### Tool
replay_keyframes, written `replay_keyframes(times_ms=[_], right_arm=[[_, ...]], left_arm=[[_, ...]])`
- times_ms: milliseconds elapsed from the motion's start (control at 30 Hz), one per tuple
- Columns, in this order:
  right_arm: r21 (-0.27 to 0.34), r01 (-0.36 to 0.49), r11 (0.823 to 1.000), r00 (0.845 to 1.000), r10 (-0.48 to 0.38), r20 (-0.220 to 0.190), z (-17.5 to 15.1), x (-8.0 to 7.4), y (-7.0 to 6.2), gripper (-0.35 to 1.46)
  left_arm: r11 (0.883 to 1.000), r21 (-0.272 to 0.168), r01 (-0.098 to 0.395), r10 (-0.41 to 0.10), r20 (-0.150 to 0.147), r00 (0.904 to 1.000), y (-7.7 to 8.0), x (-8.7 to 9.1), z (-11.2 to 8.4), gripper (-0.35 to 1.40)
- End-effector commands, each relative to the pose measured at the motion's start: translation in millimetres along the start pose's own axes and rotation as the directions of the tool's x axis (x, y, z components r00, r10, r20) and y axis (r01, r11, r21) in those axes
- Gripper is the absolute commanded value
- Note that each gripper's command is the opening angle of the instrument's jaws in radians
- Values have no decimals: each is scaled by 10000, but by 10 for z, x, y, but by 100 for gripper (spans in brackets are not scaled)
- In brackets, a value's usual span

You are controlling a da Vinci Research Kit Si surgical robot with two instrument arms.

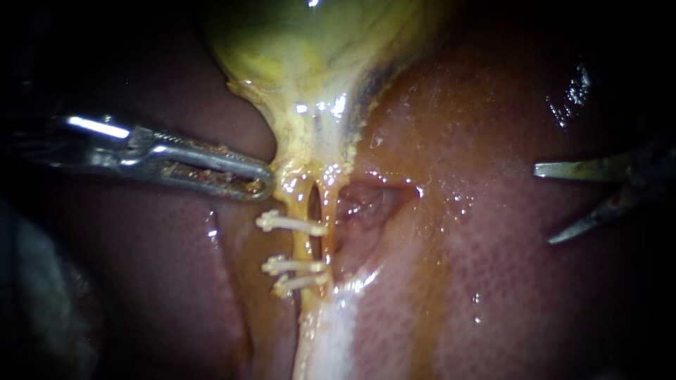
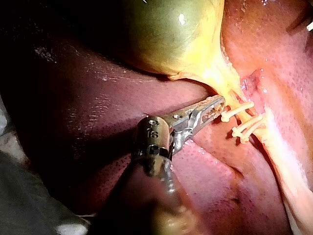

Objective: Go to the cutting position left tube

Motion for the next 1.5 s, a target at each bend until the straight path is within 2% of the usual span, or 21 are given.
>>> replay_keyframes(times_ms=[33,200,367,500,600,667,833,967,1200,1267,1367,1500], right_arm=[[11,-4,10000,10000,4,-3,0,0,0,143],[10,-5,10000,10000,5,-2,0,0,0,143],[40,-6,10000,10000,6,-4,0,0,0,143],[39,-7,10000,10000,7,-4,0,0,0,143],[213,-30,9998,10000,31,-12,1,1,2,143],[652,-71,9978,10000,72,-6,2,4,7,138],[651,-104,9978,9997,119,-230,12,16,9,143],[842,-829,9930,9948,874,-522,21,29,7,143],[1597,-1956,9676,9696,2153,-1167,45,58,-3,143],[1885,-2183,9575,9607,2449,-1311,55,66,-8,143],[2733,-2418,9311,9415,2932,-1660,74,81,-16,143],[3096,-2599,9146,9241,3287,-1952,93,100,-18,143]], left_arm=[[10000,-5,-1,1,0,10000,0,0,-1,-35],[9999,-122,43,-42,70,10000,4,8,-19,-35],[9999,91,145,-145,-44,9999,11,22,-53,-35],[9996,185,205,-202,-177,9996,14,28,-72,-35],[9996,189,210,-207,-179,9996,15,27,-74,-35],[9996,198,212,-209,-185,9996,15,27,-73,-35],[9996,199,213,-209,-186,9996,15,27,-73,-35],[9996,199,213,-209,-186,9996,15,27,-73,-35],[9996,200,212,-209,-186,9996,15,27,-73,-35],[9996,200,213,-209,-186,9996,15,27,-73,-35],[9996,200,213,-209,-187,9996,15,27,-72,-35],[9996,202,213,-209,-188,9996,16,27,-72,-35]])
